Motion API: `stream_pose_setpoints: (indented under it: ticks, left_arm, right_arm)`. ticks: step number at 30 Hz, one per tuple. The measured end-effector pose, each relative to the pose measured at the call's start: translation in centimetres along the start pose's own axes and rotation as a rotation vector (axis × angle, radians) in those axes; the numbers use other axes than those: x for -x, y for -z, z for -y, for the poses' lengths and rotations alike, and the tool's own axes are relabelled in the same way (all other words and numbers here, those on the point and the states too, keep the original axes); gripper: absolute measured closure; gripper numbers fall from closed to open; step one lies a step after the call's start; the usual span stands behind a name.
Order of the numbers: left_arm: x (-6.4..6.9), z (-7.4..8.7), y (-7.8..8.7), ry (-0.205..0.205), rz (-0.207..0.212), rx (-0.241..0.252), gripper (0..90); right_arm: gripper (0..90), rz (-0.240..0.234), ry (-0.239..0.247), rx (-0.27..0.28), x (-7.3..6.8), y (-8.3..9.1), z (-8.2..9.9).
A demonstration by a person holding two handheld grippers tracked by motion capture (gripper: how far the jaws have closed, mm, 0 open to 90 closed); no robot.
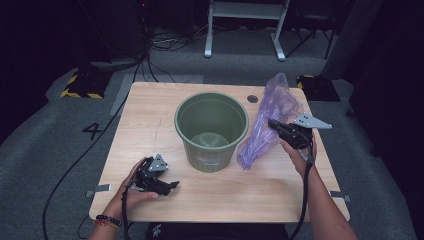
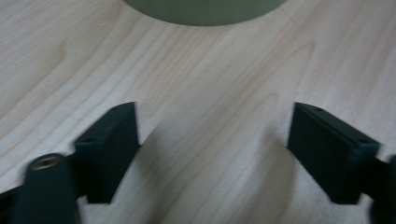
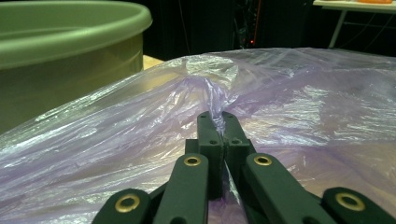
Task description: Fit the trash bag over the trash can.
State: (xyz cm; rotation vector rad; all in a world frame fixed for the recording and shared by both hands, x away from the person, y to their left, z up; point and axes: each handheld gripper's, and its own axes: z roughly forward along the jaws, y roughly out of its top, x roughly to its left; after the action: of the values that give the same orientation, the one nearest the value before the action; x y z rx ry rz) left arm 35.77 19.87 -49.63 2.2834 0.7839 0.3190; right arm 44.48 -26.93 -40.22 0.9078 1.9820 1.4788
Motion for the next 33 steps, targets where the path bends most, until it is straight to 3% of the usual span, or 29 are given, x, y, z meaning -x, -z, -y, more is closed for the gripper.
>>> stream_pose_setpoints:
  ticks: [2,13,16,19,28,33]
  left_arm:
    - [-0.3,-0.1,0.3,0.008,-0.003,0.011,18.7]
    - [-0.9,-2.8,2.8,0.008,-0.031,0.103,16.5]
    - [-1.0,-3.8,3.8,-0.008,-0.03,0.132,16.4]
    - [-1.1,-4.6,4.3,-0.024,-0.037,0.14,16.1]
    - [-1.0,-6.6,4.5,-0.049,-0.039,0.173,15.8]
    - [-1.1,-7.4,3.8,-0.053,-0.037,0.161,15.9]
  right_arm:
    - [90.0,0.001,-0.001,0.005,0.1,0.1,-0.2]
    - [89.9,0.034,0.021,0.077,0.3,2.1,-3.6]
    - [89.9,0.055,0.033,0.099,0.6,2.5,-4.8]
    - [89.9,0.062,0.015,0.133,1.0,2.9,-5.7]
    - [89.9,0.08,0.027,0.171,1.3,3.4,-8.2]
    - [89.9,0.085,0.033,0.19,1.1,3.6,-9.2]
